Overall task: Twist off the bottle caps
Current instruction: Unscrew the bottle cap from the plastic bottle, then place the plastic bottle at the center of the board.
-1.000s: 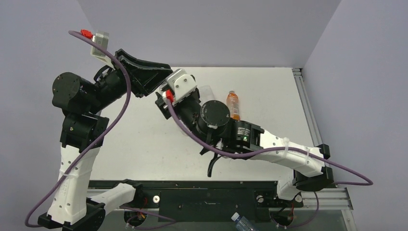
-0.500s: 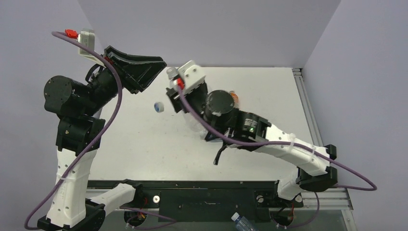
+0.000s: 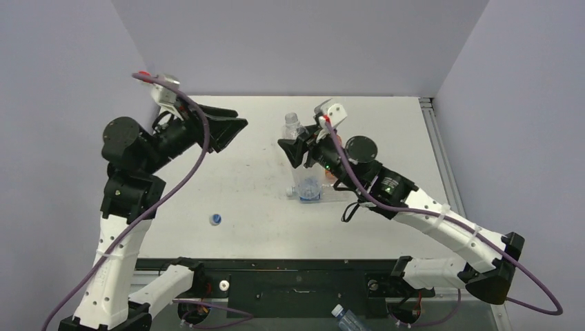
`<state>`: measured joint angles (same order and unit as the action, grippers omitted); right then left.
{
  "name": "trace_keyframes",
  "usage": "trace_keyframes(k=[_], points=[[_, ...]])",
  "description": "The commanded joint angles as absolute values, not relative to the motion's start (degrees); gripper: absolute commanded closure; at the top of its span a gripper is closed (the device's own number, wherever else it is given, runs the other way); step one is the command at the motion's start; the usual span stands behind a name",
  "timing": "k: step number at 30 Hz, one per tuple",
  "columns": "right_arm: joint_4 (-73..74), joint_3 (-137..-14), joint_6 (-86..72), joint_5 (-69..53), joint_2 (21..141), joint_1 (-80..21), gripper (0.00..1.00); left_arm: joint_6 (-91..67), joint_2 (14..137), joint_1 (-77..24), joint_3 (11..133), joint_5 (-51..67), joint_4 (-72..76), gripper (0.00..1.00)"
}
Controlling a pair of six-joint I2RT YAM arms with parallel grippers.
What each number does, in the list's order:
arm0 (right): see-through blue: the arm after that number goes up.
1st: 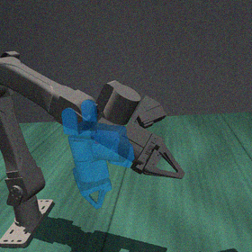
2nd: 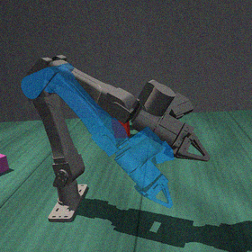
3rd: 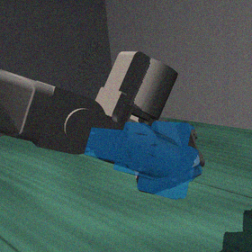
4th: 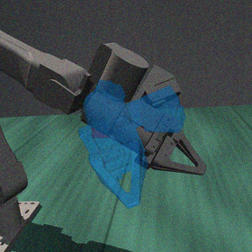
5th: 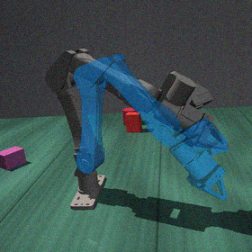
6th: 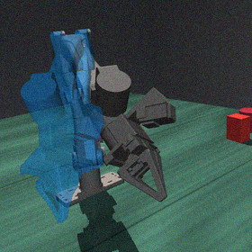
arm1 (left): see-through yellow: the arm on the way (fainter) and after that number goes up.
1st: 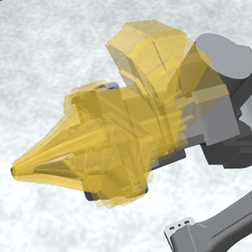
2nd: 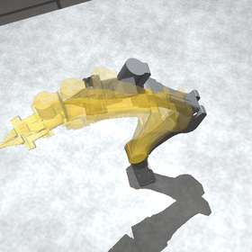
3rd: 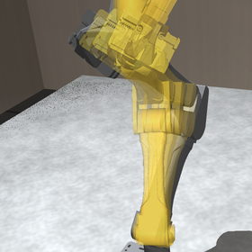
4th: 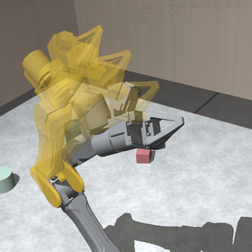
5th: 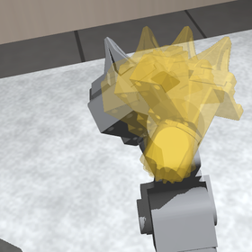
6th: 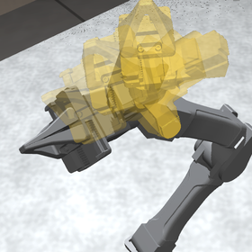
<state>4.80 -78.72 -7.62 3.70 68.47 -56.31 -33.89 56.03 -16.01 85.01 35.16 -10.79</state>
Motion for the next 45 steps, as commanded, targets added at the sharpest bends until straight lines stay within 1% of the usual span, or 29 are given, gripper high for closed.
trace_keyframes(k=[1,4,8,11,12,13,14,15,16,19,25,33,35,39,42,44,45], points=[[-8.98,-64.75,-11.40,7.41,66.54,-55.03,1.00,-15.10,56.16,-13.40,74.05,34.90,-22.92,0.52],[-13.15,-59.93,-12.54,9.83,68.69,-54.82,1.00,-7.15,57.15,-10.54,69.72,32.93,-28.74,0.47],[-23.28,-54.19,-13.47,12.61,72.05,-54.92,1.00,-4.20,58.73,-6.70,64.43,33.51,-30.53,0.46],[-31.21,-53.07,-14.04,14.29,75.85,-54.93,1.00,-3.29,60.17,-4.91,62.85,33.86,-30.79,0.39],[-32.66,-53.34,-14.01,14.73,78.29,-54.93,1.00,-2.54,60.90,-4.65,62.80,34.17,-30.99,0.29],[-35.23,-54.42,-13.50,14.93,79.71,-54.98,1.00,-2.23,61.30,-4.26,62.90,34.23,-31.68,0.23],[-36.16,-55.25,-12.78,15.57,82.46,-54.95,1.00,-1.83,61.97,-4.06,63.19,34.18,-32.10,0.13],[-37.91,-57.19,-12.63,16.09,84.03,-55.03,1.00,-1.75,62.23,-3.59,63.32,34.27,-32.79,0.09],[-38.86,-58.04,-12.45,16.97,87.08,-54.98,1.00,-1.73,62.51,-3.38,63.71,34.69,-33.18,0.01],[-45.59,-62.11,-10.51,18.72,94.70,-55.04,1.00,-2.82,62.04,-1.63,64.55,36.02,-34.37,0.03],[-56.22,-69.52,-2.92,24.40,108.73,-55.80,1.00,-3.70,58.86,2.30,68.27,38.80,-38.78,0.03],[-69.50,-74.55,7.02,31.51,121.61,-56.51,0.99,-4.91,59.42,3.04,69.67,40.36,-39.26,0.04],[-71.77,-75.37,9.32,31.83,123.80,-56.45,0.96,-5.67,59.80,3.44,70.23,40.46,-38.47,0.03],[-73.83,-76.07,8.31,32.40,126.22,-55.70,0.90,-6.60,59.93,3.62,71.47,41.32,-37.10,0.03],[-77.20,-75.59,9.69,33.12,127.68,-56.07,0.88,-6.76,59.88,3.61,71.73,42.01,-36.22,0.04],[-79.45,-74.83,10.85,33.96,128.85,-56.72,0.80,-6.62,59.67,3.56,71.51,42.64,-35.79,0.03],[-80.75,-74.59,11.76,34.25,129.07,-57.23,0.79,-6.56,59.57,3.54,71.36,42.72,-35.74,0.03]])
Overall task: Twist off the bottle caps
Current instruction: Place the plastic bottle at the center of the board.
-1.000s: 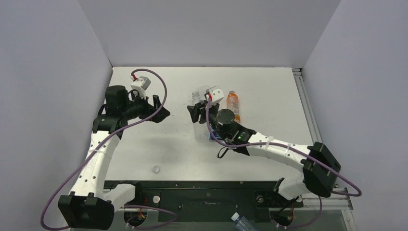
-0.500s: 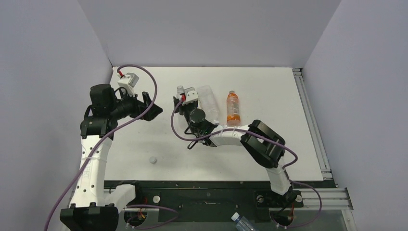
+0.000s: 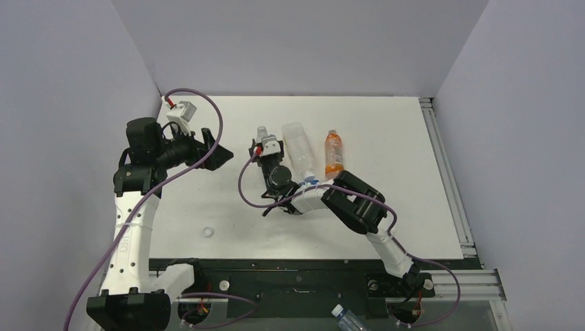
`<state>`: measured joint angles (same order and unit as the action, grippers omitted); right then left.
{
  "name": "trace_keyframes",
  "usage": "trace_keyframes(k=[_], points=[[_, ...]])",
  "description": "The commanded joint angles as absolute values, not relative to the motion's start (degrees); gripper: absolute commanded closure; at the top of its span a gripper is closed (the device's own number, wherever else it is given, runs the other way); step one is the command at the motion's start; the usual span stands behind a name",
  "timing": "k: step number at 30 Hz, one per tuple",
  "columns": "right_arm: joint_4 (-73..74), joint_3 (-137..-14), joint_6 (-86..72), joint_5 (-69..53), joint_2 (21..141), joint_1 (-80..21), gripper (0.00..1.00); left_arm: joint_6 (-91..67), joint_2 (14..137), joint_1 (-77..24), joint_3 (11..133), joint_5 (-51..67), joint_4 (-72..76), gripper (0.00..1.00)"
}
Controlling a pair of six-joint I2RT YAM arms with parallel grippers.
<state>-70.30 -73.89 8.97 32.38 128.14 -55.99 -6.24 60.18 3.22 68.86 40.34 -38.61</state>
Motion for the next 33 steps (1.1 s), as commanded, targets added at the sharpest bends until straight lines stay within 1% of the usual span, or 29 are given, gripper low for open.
trace_keyframes(k=[1,7,14,18,20,23,25,26,28,33], points=[[-81.37,-74.11,12.21,34.84,129.50,-57.53,0.76,-6.32,59.45,3.46,71.28,42.76,-35.63,0.03],[-85.90,-71.86,16.02,36.31,130.81,-59.85,0.63,-5.37,58.46,2.85,71.25,42.59,-35.73,0.03],[-86.04,-70.06,16.00,37.69,130.73,-60.38,0.58,-5.95,57.93,2.64,72.13,43.09,-35.67,0.03],[-84.69,-68.58,15.52,37.06,128.96,-60.55,0.54,-7.01,57.56,2.70,72.66,43.71,-35.25,0.03],[-84.26,-67.79,15.37,36.24,127.81,-60.81,0.46,-7.18,57.36,2.77,72.83,43.73,-35.10,0.03],[-83.83,-66.64,15.94,35.95,127.01,-61.71,0.39,-7.29,56.87,2.81,72.74,43.76,-34.93,0.03],[-83.16,-66.23,16.35,35.56,126.48,-62.30,0.31,-7.75,56.60,2.81,72.55,43.91,-34.45,0.04],[-82.80,-65.95,16.39,35.46,126.06,-62.49,0.25,-8.15,56.51,2.81,72.49,44.02,-34.03,0.03],[-81.82,-65.80,16.34,35.49,125.36,-62.79,0.23,-8.59,56.29,2.81,72.35,44.20,-33.49,0.03],[-77.58,-64.93,15.16,35.03,122.14,-62.65,0.21,-9.13,55.72,2.82,72.29,44.40,-32.65,0.04]])
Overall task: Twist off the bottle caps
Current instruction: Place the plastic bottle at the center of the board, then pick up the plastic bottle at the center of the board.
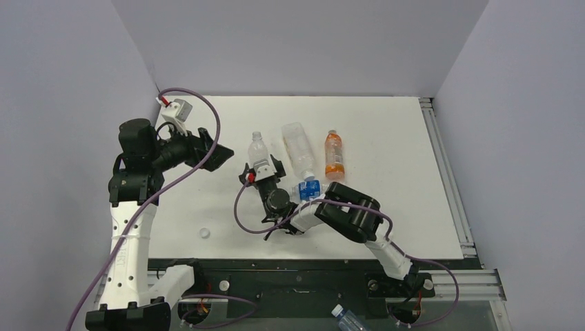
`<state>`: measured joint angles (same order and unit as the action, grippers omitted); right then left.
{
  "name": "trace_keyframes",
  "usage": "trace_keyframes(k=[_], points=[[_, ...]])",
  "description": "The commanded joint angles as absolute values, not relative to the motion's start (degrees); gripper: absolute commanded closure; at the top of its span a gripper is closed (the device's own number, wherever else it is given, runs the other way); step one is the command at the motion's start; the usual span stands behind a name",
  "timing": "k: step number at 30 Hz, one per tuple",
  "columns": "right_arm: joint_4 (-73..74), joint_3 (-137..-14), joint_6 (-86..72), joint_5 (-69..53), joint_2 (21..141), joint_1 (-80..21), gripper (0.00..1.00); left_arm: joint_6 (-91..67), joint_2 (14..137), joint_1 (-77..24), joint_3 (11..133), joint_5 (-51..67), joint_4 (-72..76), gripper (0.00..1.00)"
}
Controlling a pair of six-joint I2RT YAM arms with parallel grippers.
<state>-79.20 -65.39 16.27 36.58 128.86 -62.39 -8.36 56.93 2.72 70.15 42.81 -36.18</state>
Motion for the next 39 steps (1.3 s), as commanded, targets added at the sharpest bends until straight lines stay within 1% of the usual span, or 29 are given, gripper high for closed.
trace_keyframes(k=[1,10,13,14,15,16,17,18,19,20,21,23,26,31,34,39], points=[[-77.11,-64.68,14.95,34.66,120.84,-62.57,0.21,-9.36,55.77,2.82,72.28,44.50,-32.46,0.03],[-73.94,-56.97,16.79,33.71,110.53,-63.57,0.19,-13.39,55.58,2.81,72.59,45.71,-28.32,0.03],[-71.13,-52.47,15.52,36.25,104.52,-64.28,0.18,-14.19,55.06,2.86,71.58,46.10,-27.38,0.03],[-69.27,-51.59,14.13,36.73,100.88,-63.91,0.18,-14.84,55.04,2.88,71.20,46.22,-26.73,0.03],[-61.99,-50.76,9.51,36.21,98.96,-62.52,0.19,-15.16,55.20,2.83,71.06,46.18,-26.04,0.03],[-56.83,-51.00,3.45,33.22,94.85,-60.04,0.21,-15.63,55.33,2.82,70.96,46.26,-25.81,0.03],[-44.16,-53.05,0.10,31.07,93.00,-58.32,0.22,-15.77,55.80,2.77,71.03,46.29,-25.50,0.03],[-37.42,-54.65,-6.08,26.20,90.53,-54.46,0.23,-15.87,56.07,2.84,71.33,46.38,-25.54,0.03],[-24.41,-58.68,-8.67,23.21,89.78,-52.54,0.23,-15.85,56.62,2.77,71.52,46.30,-26.09,0.03],[-19.37,-60.54,-11.88,16.72,88.87,-48.75,0.23,-15.50,56.96,2.75,72.04,46.42,-26.54,0.03],[-11.61,-63.28,-12.62,11.08,88.51,-47.18,0.22,-15.26,57.72,2.73,72.32,46.70,-27.95,0.03],[-4.45,-64.82,-12.74,7.53,87.01,-44.24,0.18,-14.26,58.94,2.73,73.53,47.57,-30.12,0.03],[4.85,-66.49,-9.53,5.08,85.90,-42.63,0.17,-13.25,59.88,2.68,75.01,48.71,-31.46,0.03],[16.40,-70.41,-3.47,-4.60,90.23,-40.50,0.16,-13.47,59.96,2.64,76.11,50.86,-31.28,0.03],[21.45,-71.53,-1.06,-5.20,92.15,-40.32,0.16,-12.91,59.32,2.64,76.03,51.52,-32.54,0.03],[23.47,-69.79,0.60,-2.70,92.98,-39.57,0.15,-11.78,57.67,2.64,74.70,52.92,-33.49,0.03]])
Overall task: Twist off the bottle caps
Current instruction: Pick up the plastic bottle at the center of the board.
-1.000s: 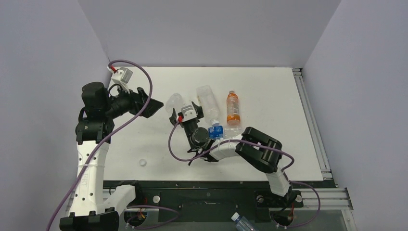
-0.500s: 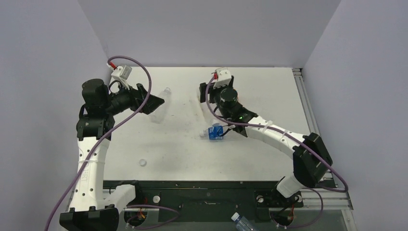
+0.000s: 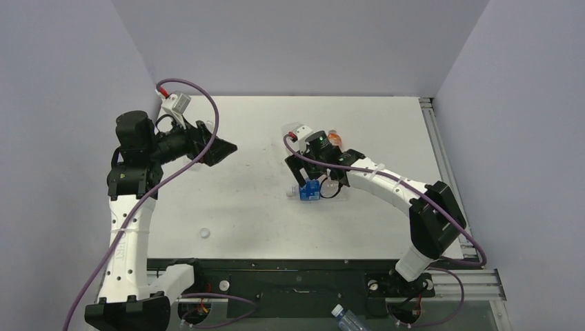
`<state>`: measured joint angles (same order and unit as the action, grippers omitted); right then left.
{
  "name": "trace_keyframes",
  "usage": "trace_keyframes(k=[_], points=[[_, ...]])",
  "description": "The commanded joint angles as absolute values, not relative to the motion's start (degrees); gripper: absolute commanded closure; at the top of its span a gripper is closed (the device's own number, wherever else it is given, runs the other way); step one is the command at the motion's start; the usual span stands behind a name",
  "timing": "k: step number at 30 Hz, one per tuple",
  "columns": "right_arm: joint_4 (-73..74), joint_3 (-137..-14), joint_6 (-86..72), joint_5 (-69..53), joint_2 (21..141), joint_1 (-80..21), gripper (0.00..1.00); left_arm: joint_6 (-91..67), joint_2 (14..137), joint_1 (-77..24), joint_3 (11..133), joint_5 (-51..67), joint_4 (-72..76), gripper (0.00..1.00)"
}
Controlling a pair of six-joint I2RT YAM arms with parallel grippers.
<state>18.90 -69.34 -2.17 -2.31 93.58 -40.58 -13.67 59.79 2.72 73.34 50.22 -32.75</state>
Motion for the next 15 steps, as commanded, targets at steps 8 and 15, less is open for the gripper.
trace_keyframes(k=[8,15], points=[[25.94,-67.36,0.08,-3.77,95.14,-39.11,0.13,-11.79,56.70,2.64,75.22,54.71,-32.95,0.03],[24.67,-63.63,-2.65,-9.49,95.67,-38.98,0.13,-14.63,56.04,2.64,75.25,56.41,-29.80,0.04]])
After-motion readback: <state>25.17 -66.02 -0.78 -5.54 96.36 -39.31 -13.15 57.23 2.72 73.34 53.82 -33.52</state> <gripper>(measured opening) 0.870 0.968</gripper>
